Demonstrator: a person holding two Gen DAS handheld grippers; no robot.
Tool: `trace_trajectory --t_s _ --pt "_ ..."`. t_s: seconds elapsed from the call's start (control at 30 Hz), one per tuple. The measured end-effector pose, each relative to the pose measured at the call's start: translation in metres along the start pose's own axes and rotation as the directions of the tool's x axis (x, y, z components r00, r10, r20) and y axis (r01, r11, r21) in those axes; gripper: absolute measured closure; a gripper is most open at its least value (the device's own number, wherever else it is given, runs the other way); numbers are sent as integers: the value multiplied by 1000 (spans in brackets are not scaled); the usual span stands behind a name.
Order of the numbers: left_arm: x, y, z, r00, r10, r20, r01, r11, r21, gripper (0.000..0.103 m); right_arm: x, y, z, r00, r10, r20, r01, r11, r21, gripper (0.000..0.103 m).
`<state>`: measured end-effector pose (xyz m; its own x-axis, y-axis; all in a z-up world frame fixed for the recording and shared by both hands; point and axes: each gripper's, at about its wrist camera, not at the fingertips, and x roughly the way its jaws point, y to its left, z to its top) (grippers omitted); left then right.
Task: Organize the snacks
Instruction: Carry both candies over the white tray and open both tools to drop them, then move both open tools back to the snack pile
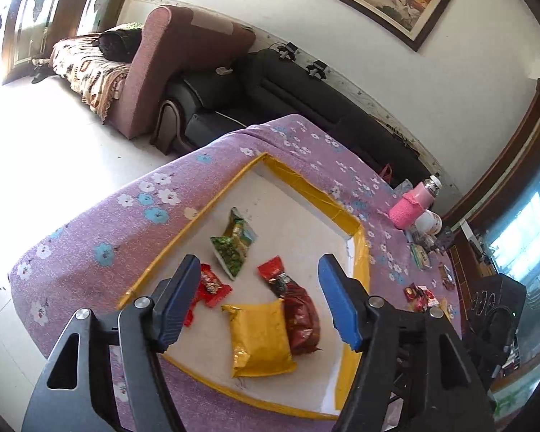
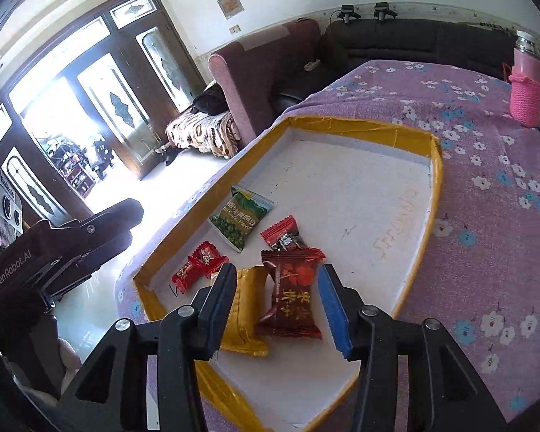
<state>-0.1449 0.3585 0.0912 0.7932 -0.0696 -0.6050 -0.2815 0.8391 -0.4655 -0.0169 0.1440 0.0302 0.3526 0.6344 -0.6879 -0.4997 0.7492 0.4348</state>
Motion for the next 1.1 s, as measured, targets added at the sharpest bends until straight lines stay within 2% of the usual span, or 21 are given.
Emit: trace_trajectory --t_s 0.1,0.23,0.3,0.37,0.47,0.57,0.6,0.63,0.67,0.7,0.8,0.87,0.9,0.97,1.0,1.1 --pt "-2 -29 -7 999 -47 -19 48 998 49 36 -27 -28 -8 998 -31 47 29 999 31 48" --pt "3 -65 -21 991 -107 -86 115 989 98 36 -68 -93 -24 988 -126 93 113 984 138 47" --pt "8 -82 -29 983 -133 -124 148 982 115 36 -90 -132 -32 976 -188 109 162 964 211 47" --pt "12 -99 -36 977 -146 -153 169 975 147 36 -114 -172 -38 953 -276 124 234 932 278 47" --pt "15 -120 -47 971 -157 -181 190 964 184 36 -155 -230 -46 879 -458 134 382 844 377 46" --pt "19 -131 -53 967 -161 -197 200 960 195 36 -180 -277 -48 781 -616 103 525 737 425 43" --pt "20 -134 -55 967 -158 -201 198 960 199 36 -183 -291 -50 758 -646 87 554 710 435 43" --pt "21 -136 -56 966 -156 -205 197 959 202 36 -185 -304 -51 745 -664 64 574 687 445 43" --pt "21 -138 -57 966 -154 -208 197 959 204 36 -184 -317 -53 745 -666 36 581 674 456 43" --pt "21 -139 -58 966 -152 -210 196 959 204 36 -181 -326 -54 759 -651 9 574 675 465 43" --pt "22 -140 -59 967 -145 -210 188 961 204 36 -166 -335 -59 817 -576 -20 518 719 464 43" --pt "23 -139 -58 967 -145 -209 187 962 198 36 -156 -322 -58 815 -579 -19 533 736 418 43" --pt "23 -139 -58 967 -146 -210 188 962 196 36 -153 -316 -57 822 -570 -19 528 749 399 44" --pt "24 -139 -58 966 -147 -211 190 962 198 36 -146 -303 -56 850 -527 -14 494 787 368 48" --pt "24 -139 -59 966 -148 -212 191 961 199 36 -143 -294 -55 857 -515 -14 487 801 349 52" --pt "26 -139 -60 964 -154 -217 197 960 197 36 -136 -271 -54 884 -467 -12 449 841 302 52"
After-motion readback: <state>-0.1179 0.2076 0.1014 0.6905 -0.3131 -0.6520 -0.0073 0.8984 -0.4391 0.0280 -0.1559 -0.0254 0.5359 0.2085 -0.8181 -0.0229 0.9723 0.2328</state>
